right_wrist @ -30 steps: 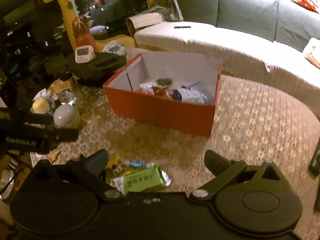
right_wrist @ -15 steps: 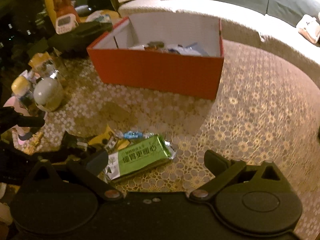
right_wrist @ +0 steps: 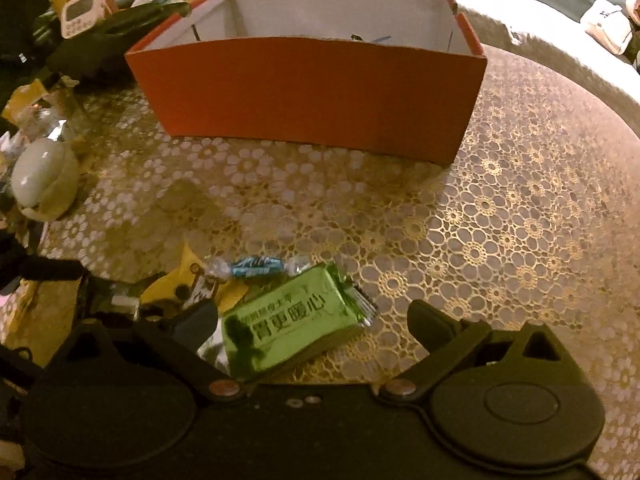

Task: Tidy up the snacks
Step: 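Grasp the dark wrapped bar with the left gripper while the right gripper grasps the green packet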

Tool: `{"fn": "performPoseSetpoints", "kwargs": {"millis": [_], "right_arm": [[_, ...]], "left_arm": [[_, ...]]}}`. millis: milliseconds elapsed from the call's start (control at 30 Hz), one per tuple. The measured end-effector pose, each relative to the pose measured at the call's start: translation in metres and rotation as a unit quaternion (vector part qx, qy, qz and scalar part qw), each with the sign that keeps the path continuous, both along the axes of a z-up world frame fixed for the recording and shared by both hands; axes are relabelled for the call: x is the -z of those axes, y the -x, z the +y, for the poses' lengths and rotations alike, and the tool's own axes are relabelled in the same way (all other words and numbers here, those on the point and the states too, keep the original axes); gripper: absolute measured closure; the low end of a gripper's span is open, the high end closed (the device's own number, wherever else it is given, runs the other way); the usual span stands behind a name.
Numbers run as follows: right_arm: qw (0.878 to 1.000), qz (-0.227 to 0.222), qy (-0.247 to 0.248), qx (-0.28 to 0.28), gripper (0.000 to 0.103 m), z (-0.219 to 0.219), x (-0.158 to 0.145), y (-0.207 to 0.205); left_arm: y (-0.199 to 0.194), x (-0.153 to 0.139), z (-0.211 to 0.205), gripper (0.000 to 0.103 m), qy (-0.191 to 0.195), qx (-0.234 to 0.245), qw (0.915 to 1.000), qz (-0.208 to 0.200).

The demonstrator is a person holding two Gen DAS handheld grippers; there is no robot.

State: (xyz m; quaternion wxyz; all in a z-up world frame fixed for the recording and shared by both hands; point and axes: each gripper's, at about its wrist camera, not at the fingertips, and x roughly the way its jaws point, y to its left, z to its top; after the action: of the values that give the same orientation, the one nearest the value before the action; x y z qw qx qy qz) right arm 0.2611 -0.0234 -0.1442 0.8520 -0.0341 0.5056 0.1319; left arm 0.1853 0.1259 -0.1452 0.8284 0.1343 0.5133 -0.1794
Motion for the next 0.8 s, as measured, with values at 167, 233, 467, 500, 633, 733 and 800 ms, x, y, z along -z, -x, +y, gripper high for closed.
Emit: {"fn": "performPoseSetpoints", "kwargs": {"millis": [167, 233, 467, 500, 633, 733, 800], "right_arm": [[1.000, -0.007, 0.026, -0.001, 0.002, 0.007, 0.008, -0.007], [0.999, -0.010, 0.032, -0.006, 0.002, 0.008, 0.011, -0.007], [0.998, -0.029, 0.036, -0.034, 0.001, 0.003, 0.009, 0.001], [0.998, -0.033, 0.037, -0.043, 0.001, 0.001, 0.009, 0.003], [0.996, -0.041, 0.043, -0.069, 0.001, -0.005, 0.008, 0.010], [0.994, -0.042, 0.047, -0.088, 0.001, -0.010, 0.006, 0.012], [0.994, -0.037, 0.044, -0.092, 0.003, -0.013, 0.004, 0.013]], "left_arm": [[-0.003, 0.004, 0.003, 0.016, 0.007, -0.004, 1.0000, 0.005], [-0.003, 0.004, 0.004, 0.016, 0.015, -0.005, 0.9998, 0.008], [0.005, 0.001, 0.001, 0.016, 0.030, -0.013, 0.9994, 0.008], [0.008, 0.000, 0.000, 0.016, 0.036, -0.014, 0.9992, 0.009], [0.019, -0.002, -0.004, 0.016, 0.058, -0.011, 0.9981, 0.019], [0.025, -0.003, -0.008, 0.016, 0.059, -0.008, 0.9981, 0.017], [0.026, -0.005, -0.008, 0.016, 0.061, -0.016, 0.9980, 0.010]]}}
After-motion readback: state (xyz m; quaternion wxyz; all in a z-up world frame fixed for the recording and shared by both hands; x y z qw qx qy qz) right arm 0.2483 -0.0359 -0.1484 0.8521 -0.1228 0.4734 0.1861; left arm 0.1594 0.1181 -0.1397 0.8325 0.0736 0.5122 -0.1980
